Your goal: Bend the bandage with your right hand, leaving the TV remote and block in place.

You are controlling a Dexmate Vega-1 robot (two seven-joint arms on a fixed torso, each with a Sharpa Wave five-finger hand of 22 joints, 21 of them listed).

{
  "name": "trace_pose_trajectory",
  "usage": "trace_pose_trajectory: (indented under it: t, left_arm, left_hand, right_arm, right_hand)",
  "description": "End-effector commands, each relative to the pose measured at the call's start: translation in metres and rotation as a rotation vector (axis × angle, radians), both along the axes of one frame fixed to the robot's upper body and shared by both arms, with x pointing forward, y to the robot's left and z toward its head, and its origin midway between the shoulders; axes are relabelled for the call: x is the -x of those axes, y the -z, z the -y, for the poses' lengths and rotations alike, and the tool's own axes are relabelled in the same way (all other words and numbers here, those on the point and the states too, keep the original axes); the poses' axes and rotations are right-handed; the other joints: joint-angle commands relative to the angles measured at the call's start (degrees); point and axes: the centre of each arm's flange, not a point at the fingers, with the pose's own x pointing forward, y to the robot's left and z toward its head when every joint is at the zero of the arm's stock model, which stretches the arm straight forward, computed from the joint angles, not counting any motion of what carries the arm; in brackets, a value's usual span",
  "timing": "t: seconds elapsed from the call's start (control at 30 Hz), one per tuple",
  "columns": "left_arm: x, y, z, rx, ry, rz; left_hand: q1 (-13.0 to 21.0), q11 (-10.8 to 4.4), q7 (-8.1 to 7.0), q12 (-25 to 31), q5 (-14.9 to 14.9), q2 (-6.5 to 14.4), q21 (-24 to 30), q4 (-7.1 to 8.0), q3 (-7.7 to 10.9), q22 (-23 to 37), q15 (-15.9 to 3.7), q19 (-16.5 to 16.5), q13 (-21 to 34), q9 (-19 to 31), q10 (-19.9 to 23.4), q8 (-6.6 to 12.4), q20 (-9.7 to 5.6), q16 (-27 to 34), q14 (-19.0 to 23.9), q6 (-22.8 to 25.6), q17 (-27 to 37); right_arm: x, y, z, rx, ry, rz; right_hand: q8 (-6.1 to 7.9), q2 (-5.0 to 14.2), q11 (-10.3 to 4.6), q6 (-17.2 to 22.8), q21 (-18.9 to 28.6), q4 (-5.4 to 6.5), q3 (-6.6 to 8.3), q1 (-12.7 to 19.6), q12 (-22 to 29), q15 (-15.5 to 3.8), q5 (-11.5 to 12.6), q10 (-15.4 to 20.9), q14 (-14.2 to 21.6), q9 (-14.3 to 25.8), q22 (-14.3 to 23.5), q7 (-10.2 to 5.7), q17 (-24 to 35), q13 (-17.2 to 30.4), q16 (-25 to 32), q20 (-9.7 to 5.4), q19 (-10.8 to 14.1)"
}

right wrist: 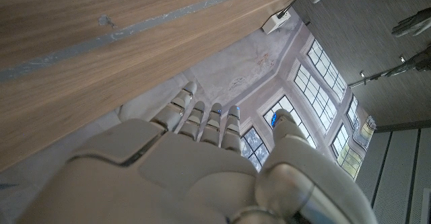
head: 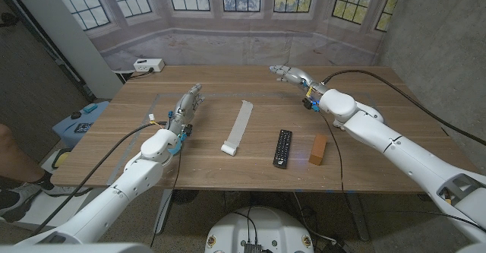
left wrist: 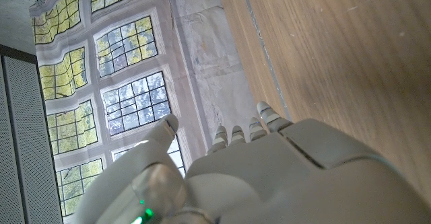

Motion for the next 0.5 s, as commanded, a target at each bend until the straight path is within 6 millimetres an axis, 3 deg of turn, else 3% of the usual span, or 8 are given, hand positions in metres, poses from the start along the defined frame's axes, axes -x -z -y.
trace_pose_trajectory:
  t: [0.03,0.5]
  left_arm:
    - [0.003,0.000,0.003,0.005,-0.005,0.006]
    - [0.008,0.004,0.001,0.011,-0.014,0.004]
  left_hand:
    - [0.56,0.18,0.08,0.22,-0.04,0.07,-0.19,-0.32,0.20,0.07,0.07,0.39,0.19,0.25,0.14,0.22,0.36,0.25,-0.23,0.07,0.06]
    - [0.86,0.13,0.04,0.19,-0.04,0.11,-0.51,-0.67,0.21,0.08,0.22,0.53,0.19,0.26,0.16,0.26,0.39,0.30,-0.19,0.26,0.08]
  right_arm:
    - [0.011,-0.013,-0.017,0.122,0.058,0.070]
    - [0.015,-0.018,-0.039,0.259,0.145,0.146]
  right_hand:
    - [0.35,-0.05,-0.57,0.35,-0.20,-0.70,0.25,0.98,-0.04,-3.54,-0.21,0.53,0.93,0.19,0.24,-0.38,-0.07,0.06,0.35,0.08,-0.50]
    - [0.05,-1.97,-1.09,0.41,-0.58,-1.90,-0.46,1.99,0.38,-5.06,-0.40,3.76,5.70,0.18,0.29,-1.00,-0.17,0.04,1.34,0.48,-2.76]
